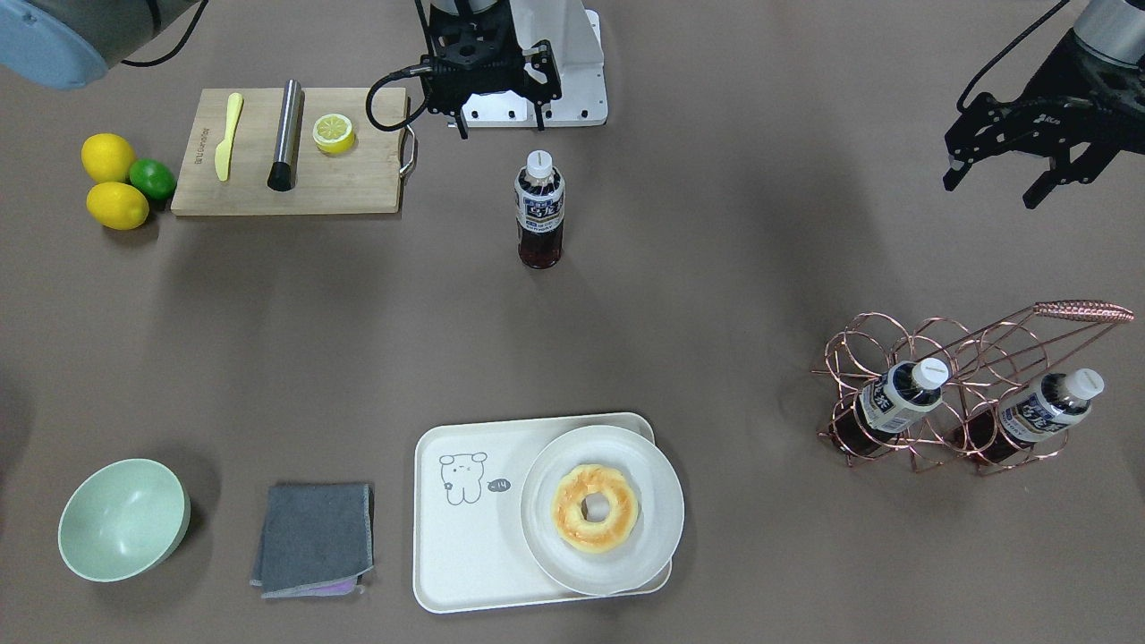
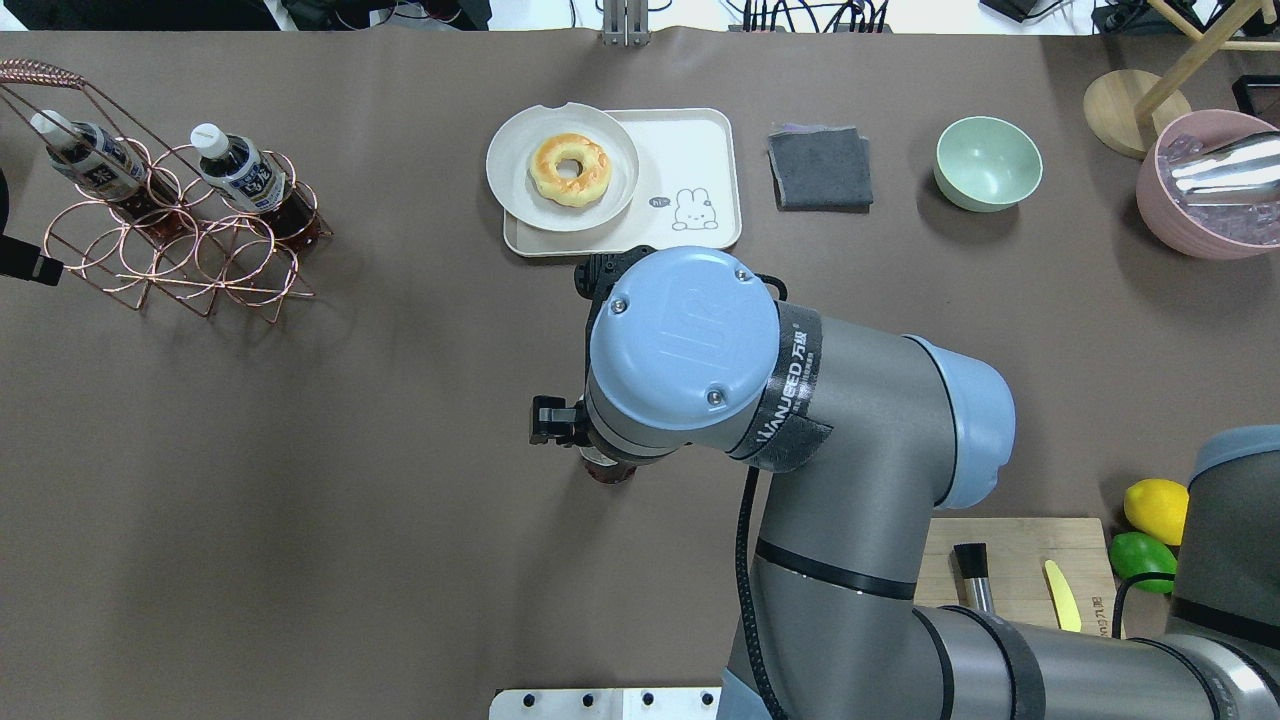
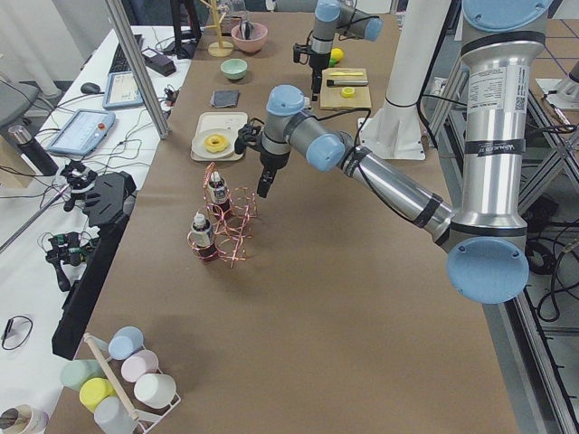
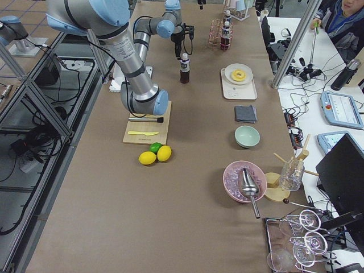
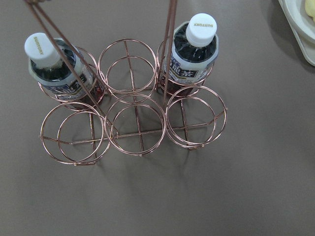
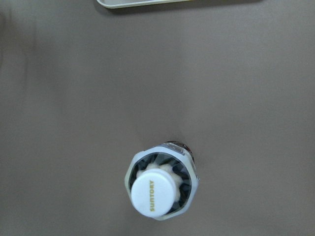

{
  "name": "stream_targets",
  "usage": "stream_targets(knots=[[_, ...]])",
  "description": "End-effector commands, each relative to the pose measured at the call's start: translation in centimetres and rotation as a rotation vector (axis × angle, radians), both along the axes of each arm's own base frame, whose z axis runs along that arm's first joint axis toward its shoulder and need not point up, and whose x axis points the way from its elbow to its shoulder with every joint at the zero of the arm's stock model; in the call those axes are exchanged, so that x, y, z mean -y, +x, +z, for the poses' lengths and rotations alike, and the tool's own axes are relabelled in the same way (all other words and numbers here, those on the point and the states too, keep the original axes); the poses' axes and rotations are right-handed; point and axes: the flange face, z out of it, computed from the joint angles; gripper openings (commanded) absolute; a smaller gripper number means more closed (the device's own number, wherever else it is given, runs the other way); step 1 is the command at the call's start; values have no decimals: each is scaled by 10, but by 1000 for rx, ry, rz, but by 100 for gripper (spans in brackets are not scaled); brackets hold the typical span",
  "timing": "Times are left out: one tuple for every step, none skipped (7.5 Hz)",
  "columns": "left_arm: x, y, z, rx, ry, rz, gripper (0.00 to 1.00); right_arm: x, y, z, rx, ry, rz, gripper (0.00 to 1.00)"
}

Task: Place tea on tray
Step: 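Lower the right gripper over the bottle cap and grasp the bottle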

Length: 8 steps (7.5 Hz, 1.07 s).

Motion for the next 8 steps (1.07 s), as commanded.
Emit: stream_targets(knots=[[0,-4,-1,-2,2,-9,96,13,-13,0,-33,25,33,89],[-1,-5,-3,-3,5,-9,96,16,-19,-6,-35,18,40,85],[0,-4,-1,-2,2,-9,96,18,-24,-2,-48,18,42,80],[0,-4,-1,-2,2,-9,96,18,-24,-3,-46,17,45,72],[0,-4,-1,-1,1,-10,96,18,-24,-3,-46,17,46,50],[1,-4,-1,0,2,-9,96,18,-23,-5,-44,19,47,18],[1,-3,0,0,2,-8,96,21,-22,-4,-48,22,54,0],[2,-3,1,-6,14,-8,96,25,-19,-6,-45,30,56,0]])
